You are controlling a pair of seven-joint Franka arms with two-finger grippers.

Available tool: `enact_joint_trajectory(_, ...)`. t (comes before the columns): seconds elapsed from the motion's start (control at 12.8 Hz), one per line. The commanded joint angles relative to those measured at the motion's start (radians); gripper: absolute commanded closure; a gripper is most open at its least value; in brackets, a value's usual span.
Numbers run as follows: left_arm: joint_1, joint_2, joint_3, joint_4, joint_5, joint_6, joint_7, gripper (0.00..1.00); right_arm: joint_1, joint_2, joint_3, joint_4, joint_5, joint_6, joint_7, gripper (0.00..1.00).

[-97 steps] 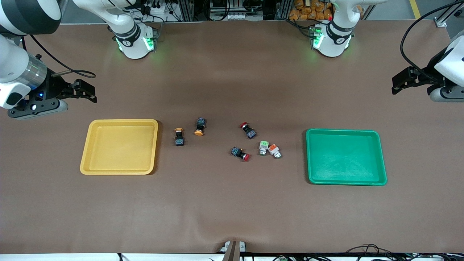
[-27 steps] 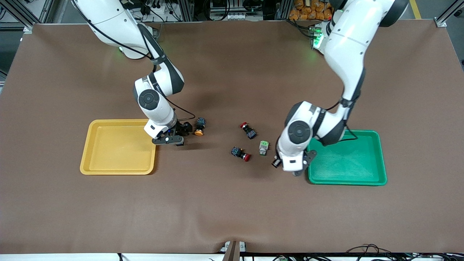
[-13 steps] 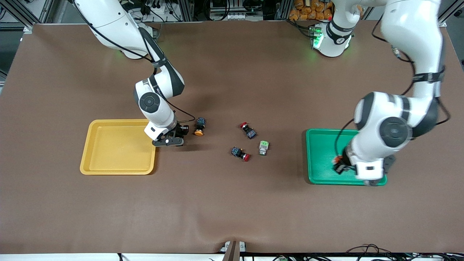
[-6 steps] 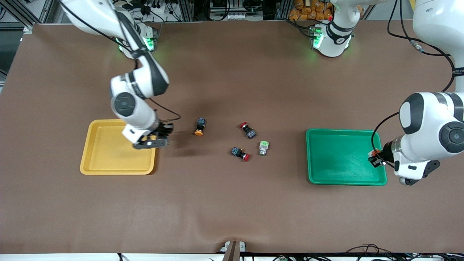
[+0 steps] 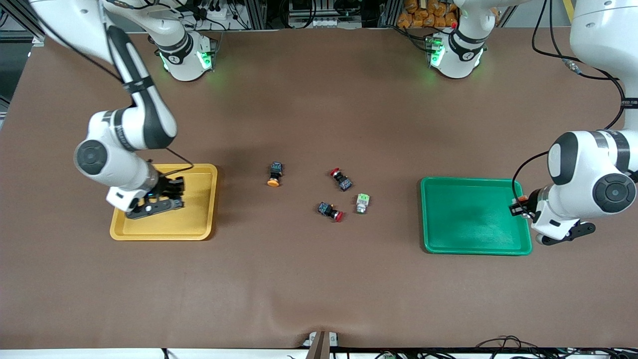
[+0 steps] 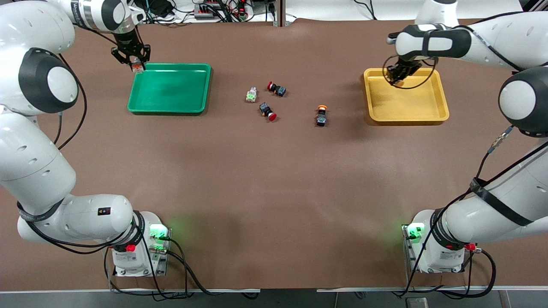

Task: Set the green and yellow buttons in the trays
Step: 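Carry the yellow button to the yellow tray while the left gripper carries green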

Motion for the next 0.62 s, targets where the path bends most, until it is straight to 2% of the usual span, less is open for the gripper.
enact_joint_trajectory(0.0,0.038,0.024,-0.013,-0.032,0.025,0.018,0.044,1.0,-0.054,0.015,0.019,-0.027,-0.011,0.057,-0.081,1.0)
enact_joint_trajectory(0.23,0.038,0.08,-0.008,-0.034,0.025,0.018,0.032,1.0,-0.056,0.029,0.019,-0.034,-0.011,0.065,-0.081,1.0)
enact_joint_trajectory(0.47,0.03,0.12,-0.01,-0.023,0.025,0.041,0.026,1.0,-0.056,0.091,0.019,-0.032,-0.013,0.129,-0.118,1.0)
enact_joint_trajectory(0.55,0.036,0.134,-0.01,-0.014,0.025,0.044,0.026,0.74,-0.059,0.114,0.019,-0.032,-0.013,0.154,-0.127,1.0)
